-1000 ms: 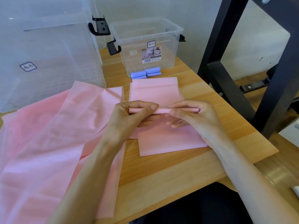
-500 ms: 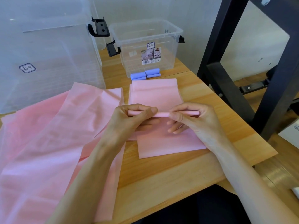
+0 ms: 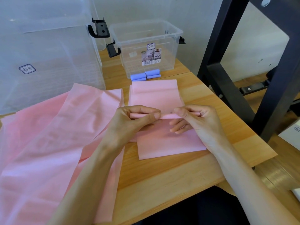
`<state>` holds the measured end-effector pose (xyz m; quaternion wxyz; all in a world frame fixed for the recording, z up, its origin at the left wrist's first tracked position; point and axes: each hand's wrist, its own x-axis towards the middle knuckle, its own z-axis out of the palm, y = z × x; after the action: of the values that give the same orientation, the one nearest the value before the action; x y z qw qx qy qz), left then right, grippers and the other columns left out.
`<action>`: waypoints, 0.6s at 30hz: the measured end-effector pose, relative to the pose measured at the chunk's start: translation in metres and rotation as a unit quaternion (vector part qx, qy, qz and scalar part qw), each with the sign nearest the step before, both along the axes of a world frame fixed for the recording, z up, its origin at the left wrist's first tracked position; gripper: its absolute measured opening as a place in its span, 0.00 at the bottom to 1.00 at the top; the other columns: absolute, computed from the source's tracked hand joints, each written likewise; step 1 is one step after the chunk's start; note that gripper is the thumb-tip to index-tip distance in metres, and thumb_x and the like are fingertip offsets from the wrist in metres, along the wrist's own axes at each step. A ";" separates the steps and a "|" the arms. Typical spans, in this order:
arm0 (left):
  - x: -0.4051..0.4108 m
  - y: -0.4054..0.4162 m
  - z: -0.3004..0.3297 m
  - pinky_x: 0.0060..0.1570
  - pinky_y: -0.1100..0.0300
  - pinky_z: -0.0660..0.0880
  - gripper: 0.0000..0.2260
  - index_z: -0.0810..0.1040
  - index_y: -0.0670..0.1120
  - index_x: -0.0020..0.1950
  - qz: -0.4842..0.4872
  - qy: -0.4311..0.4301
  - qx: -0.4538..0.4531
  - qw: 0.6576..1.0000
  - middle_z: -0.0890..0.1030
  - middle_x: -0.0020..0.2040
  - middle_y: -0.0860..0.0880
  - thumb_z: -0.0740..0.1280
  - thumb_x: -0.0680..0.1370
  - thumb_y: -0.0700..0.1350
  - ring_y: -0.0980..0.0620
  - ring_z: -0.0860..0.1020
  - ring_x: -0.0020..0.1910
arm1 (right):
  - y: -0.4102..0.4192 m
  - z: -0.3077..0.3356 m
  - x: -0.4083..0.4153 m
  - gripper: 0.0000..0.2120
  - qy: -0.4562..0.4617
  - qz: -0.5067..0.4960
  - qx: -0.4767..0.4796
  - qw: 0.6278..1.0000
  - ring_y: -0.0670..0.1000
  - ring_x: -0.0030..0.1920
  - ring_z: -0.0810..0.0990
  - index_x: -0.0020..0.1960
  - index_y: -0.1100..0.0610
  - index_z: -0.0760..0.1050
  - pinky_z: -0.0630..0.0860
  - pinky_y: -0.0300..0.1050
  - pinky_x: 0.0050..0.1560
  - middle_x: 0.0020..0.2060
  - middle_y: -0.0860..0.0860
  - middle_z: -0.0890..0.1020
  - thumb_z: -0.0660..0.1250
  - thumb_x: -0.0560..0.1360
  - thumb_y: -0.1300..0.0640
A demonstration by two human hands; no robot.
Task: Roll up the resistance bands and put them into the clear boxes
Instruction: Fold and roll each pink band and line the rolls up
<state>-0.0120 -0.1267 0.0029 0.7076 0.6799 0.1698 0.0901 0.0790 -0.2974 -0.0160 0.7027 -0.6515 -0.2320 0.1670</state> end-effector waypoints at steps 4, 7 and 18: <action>0.000 0.001 0.000 0.42 0.64 0.81 0.08 0.85 0.44 0.44 0.015 -0.003 -0.011 1.000 0.86 0.41 0.44 0.74 0.68 0.45 0.53 0.85 0.41 | 0.000 0.002 -0.001 0.10 0.005 0.025 0.010 1.000 0.57 0.32 0.85 0.49 0.59 0.82 0.81 0.42 0.32 0.34 0.59 0.85 0.73 0.69 0.59; -0.001 0.001 0.002 0.46 0.63 0.81 0.10 0.86 0.46 0.46 -0.006 -0.005 -0.008 1.000 0.86 0.42 0.43 0.74 0.66 0.46 0.52 0.85 0.44 | -0.001 0.001 -0.001 0.07 -0.005 0.017 -0.002 1.000 0.58 0.29 0.84 0.46 0.60 0.83 0.81 0.44 0.29 0.32 0.60 0.84 0.72 0.70 0.58; 0.000 -0.002 0.002 0.43 0.64 0.81 0.10 0.85 0.45 0.48 -0.007 -0.002 0.000 1.000 0.87 0.41 0.44 0.74 0.68 0.46 0.52 0.86 0.43 | -0.001 0.001 0.000 0.07 -0.001 0.017 0.000 1.000 0.58 0.32 0.85 0.45 0.59 0.84 0.81 0.43 0.32 0.36 0.58 0.86 0.73 0.70 0.58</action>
<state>-0.0121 -0.1283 0.0051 0.7087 0.6806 0.1642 0.0864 0.0788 -0.2988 -0.0146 0.6994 -0.6477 -0.2439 0.1786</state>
